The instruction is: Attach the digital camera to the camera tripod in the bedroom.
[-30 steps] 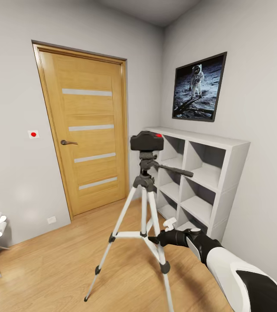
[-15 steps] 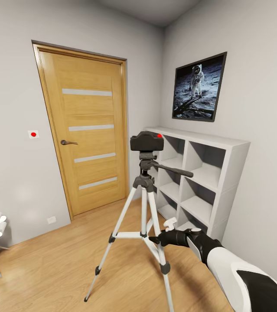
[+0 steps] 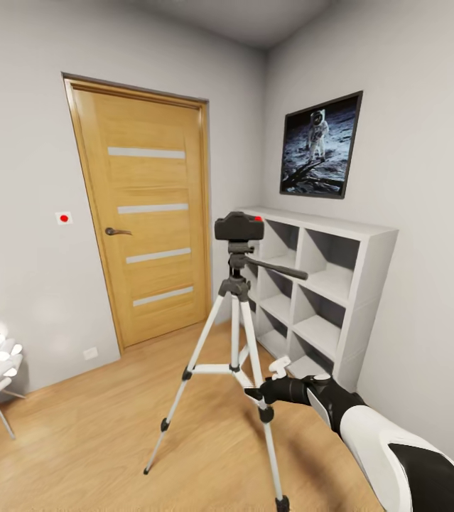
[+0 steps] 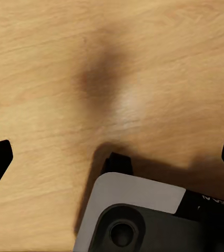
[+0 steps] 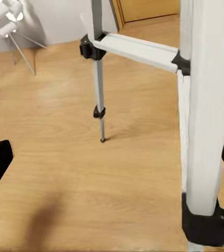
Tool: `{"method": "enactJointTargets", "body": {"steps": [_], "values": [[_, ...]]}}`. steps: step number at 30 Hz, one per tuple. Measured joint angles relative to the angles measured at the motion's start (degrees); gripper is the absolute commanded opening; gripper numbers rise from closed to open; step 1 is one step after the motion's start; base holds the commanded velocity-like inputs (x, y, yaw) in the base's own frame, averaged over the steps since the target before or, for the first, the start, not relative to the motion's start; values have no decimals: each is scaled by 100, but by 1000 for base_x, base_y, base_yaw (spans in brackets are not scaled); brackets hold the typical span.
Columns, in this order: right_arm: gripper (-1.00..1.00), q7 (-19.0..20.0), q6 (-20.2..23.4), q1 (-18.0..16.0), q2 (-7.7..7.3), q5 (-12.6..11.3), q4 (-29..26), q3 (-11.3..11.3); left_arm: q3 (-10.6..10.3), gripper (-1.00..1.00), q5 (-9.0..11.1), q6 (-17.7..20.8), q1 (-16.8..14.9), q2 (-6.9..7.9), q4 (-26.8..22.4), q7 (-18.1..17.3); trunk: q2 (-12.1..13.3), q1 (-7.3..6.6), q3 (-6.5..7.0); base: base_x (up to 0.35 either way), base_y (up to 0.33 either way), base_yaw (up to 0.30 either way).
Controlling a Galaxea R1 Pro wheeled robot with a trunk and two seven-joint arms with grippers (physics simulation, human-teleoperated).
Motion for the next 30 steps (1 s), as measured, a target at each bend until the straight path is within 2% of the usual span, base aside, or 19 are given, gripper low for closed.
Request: {"method": "enactJointTargets", "body": {"steps": [13,24,28,30], "values": [[100,0,0,-5,-25,-22,-37,-11,0,100,10,-5,45,-33,1,-5,0,-1,0,-315,0,0],[100,-56,-13,-3,-40,-48,-38,-30,0,100,10,-14,69,-85,0,-6,0,-4,0,-48,0,0],[100,-240,3,-1,-72,-60,63,-21,0,100,5,-16,70,-90,0,-6,0,-4,0,-5,0,0],[100,-475,13,0,-154,-65,273,-14,0,100,3,-16,70,-96,0,-6,0,-4,0,-2,0,0]]}}
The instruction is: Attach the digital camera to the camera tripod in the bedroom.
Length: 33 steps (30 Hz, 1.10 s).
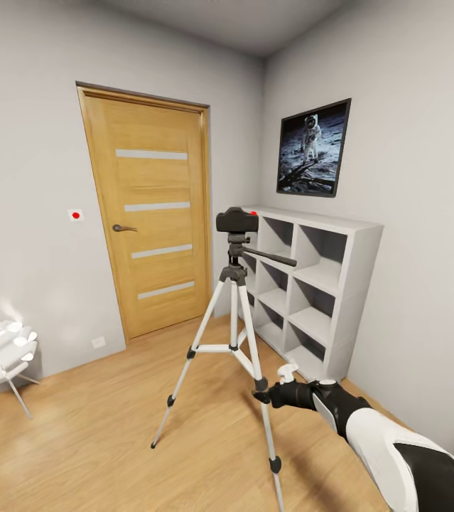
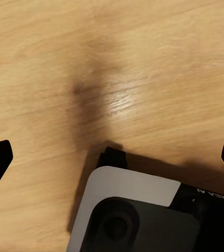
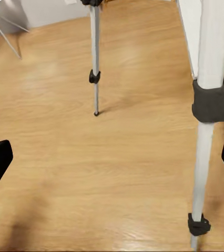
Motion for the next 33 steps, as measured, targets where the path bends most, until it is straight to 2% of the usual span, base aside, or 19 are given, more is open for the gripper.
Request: {"method": "enactJointTargets", "body": {"steps": [2,4,6,8,9,11,13,16,17,20,21,24,25,29,33], "values": [[100,-202,-4,0,-89,-3,275,4,0,100,2,0,0,-6,0,0,0,0,0,-1,0,0],[100,-546,2,7,-249,-15,603,4,0,100,5,0,2,-14,0,0,0,0,0,0,0,0],[100,-861,21,15,-415,-25,729,4,0,100,4,0,12,-21,0,-1,0,0,0,0,0,0],[100,-1039,27,41,-550,-32,780,-1,0,100,5,-1,19,-29,0,-2,0,0,0,0,0,0],[100,-1180,27,103,-689,-37,820,7,1,100,5,0,41,-41,-1,-4,0,0,0,0,0,0],[100,-1296,27,218,-836,-46,846,0,0,100,6,-2,74,-55,0,-4,0,0,0,0,0,0],[100,-1430,12,482,-1021,-51,869,5,1,100,6,-15,129,-72,-1,-6,0,0,-2,0,0,0],[100,-1556,-15,890,-1166,-89,880,-32,0,100,6,-110,194,-91,0,-7,0,0,-1,0,0,0],[100,-1645,-35,1180,-1218,-170,884,-64,0,100,5,-240,254,-97,0,-7,0,0,-1,0,0,0],[100,-1817,-93,1653,-1242,-354,888,-101,0,100,4,-494,351,-111,0,-6,0,0,-1,0,0,0],[100,-1967,-153,1922,-1241,-497,889,-117,0,100,3,-628,401,-130,0,-7,0,0,-1,0,0,0],[100,-2261,-278,2295,-1240,-689,890,-136,0,100,6,-744,457,-162,-1,-5,0,0,-1,0,0,0],[100,-2481,-377,2499,-1228,-777,892,-140,1,100,7,-785,479,-174,-1,-3,0,0,-2,0,0,0],[100,-3037,-590,2968,-1134,-890,886,-155,1,100,8,-837,505,-190,0,-1,0,0,-1,0,0,0],[100,-3356,-707,3291,-1056,-929,881,-159,0,100,8,-854,516,-199,0,0,0,0,-1,0,0,0]]}}
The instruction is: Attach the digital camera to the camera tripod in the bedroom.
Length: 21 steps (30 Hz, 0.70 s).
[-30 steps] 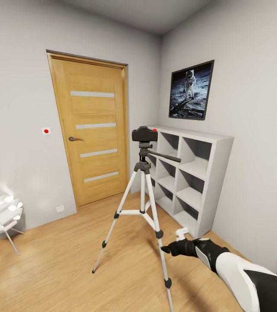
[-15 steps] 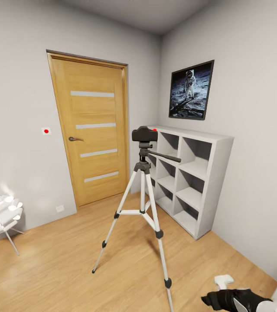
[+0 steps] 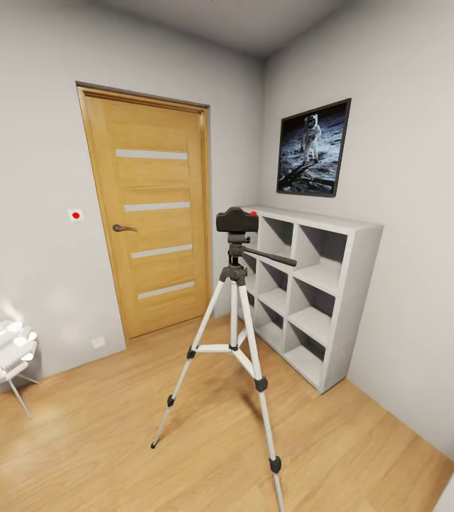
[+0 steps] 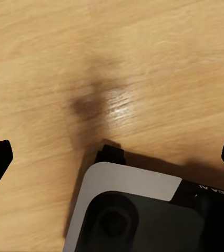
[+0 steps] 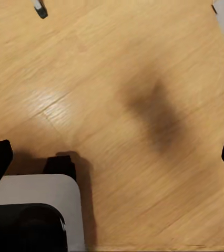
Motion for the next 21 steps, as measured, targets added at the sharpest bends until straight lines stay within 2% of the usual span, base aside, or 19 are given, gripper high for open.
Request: {"method": "enactJointTargets", "body": {"steps": [3,7,12,21], "values": [[100,-79,-41,136,58,-11,-1,-2,0,100,0,-4,1,-5,-1,0,0,0,1,0,0,0],[100,-137,-170,323,209,-9,-1,4,-1,100,0,-16,2,-33,-2,0,0,0,1,0,0,0],[100,-159,-214,384,349,2,-2,6,-7,100,-6,-35,2,-122,-9,-1,0,0,1,0,0,0],[100,-168,-274,404,398,13,-8,6,-9,100,-9,-25,2,-314,-15,-3,0,0,1,0,0,0]]}}
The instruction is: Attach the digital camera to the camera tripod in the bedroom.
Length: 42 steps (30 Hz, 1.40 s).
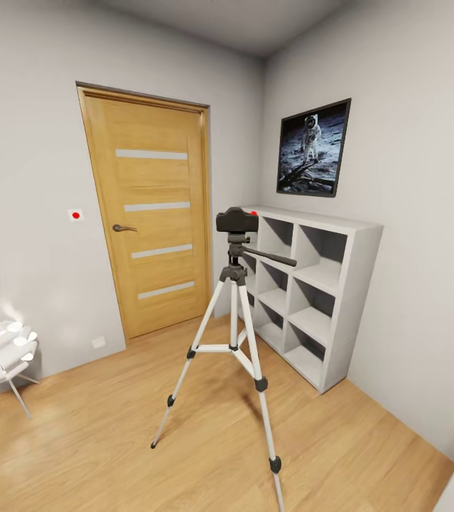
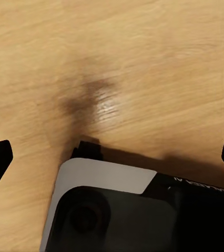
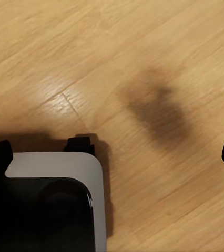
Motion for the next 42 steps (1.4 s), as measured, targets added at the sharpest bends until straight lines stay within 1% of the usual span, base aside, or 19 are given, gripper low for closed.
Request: {"method": "enactJointTargets", "body": {"steps": [4,20,31,42], "values": [[100,-1,-1,1,4,-5,-2,0,0,100,0,-5,0,-31,2,-3,0,0,0,0,0,0],[100,8,69,2,8,-1,4,9,0,100,1,-31,1,-16,-4,-5,0,0,0,0,0,0],[100,5,86,2,10,-7,0,12,-26,100,-68,-50,0,-24,-32,-5,0,0,0,0,0,0],[100,-5,91,2,18,-10,3,14,-34,100,-85,-55,0,-22,-65,-5,0,0,0,0,0,0]]}}
